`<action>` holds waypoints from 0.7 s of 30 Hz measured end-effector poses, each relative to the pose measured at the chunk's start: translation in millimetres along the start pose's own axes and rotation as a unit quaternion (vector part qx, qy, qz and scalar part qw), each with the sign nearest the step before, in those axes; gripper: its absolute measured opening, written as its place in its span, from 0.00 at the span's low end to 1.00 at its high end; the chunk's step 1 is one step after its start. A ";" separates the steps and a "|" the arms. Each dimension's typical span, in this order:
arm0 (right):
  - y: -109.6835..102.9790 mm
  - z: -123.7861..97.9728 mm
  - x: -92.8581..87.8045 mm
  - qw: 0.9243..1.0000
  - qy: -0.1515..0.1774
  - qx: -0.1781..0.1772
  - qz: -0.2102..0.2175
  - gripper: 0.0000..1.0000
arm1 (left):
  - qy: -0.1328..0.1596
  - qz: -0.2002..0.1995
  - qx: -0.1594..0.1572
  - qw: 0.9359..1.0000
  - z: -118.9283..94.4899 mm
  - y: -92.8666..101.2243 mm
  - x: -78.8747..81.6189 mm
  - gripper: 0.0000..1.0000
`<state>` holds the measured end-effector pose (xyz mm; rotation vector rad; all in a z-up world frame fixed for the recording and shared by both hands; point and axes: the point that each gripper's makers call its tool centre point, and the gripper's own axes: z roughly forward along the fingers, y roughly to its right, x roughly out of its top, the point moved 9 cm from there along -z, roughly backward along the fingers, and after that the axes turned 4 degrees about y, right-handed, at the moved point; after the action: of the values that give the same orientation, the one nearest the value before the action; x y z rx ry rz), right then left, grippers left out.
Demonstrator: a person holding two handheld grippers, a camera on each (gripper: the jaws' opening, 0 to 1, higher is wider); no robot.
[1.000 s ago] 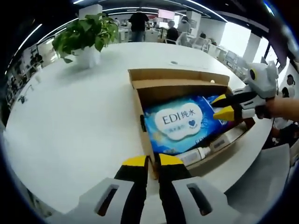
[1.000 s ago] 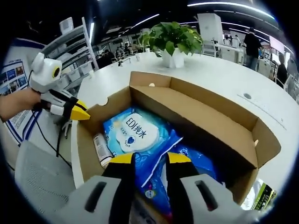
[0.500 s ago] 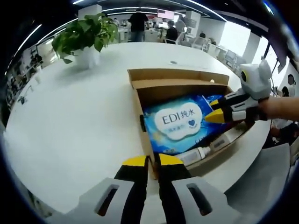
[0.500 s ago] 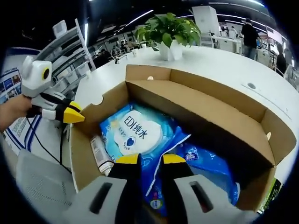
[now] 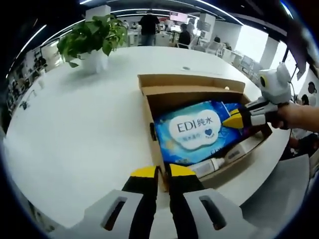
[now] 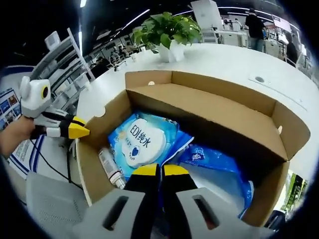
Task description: Operate the shoe box by opening the lid, removing the specified soft item, and placing it in the target area until the item is outside and the box remains undamaged.
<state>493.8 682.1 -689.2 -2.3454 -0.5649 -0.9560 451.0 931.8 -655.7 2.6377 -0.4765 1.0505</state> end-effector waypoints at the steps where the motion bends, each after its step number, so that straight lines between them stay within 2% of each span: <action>1: 1.1 -2.3 0.2 1.000 0.001 -0.001 0.000 0.00 | 0.000 0.002 0.001 1.000 -0.5 1.0 0.2 0.05; 8: 8.2 -17.9 -1.0 1.000 0.003 -0.010 -0.007 0.00 | -0.004 0.007 0.002 1.000 -2.0 3.3 1.1 0.05; 16: 14.7 -28.3 -3.1 1.000 0.005 -0.018 -0.002 0.00 | -0.022 0.045 0.006 0.999 -3.1 6.4 6.0 0.06; 21: 16.6 -32.7 -3.2 1.000 0.006 -0.022 -0.003 0.00 | -0.015 0.052 0.005 0.999 -6.8 6.9 12.1 0.08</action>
<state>484.5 648.6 -677.2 -2.3759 -0.5506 -0.9937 452.4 925.5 -641.6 2.6659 -0.6221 1.0464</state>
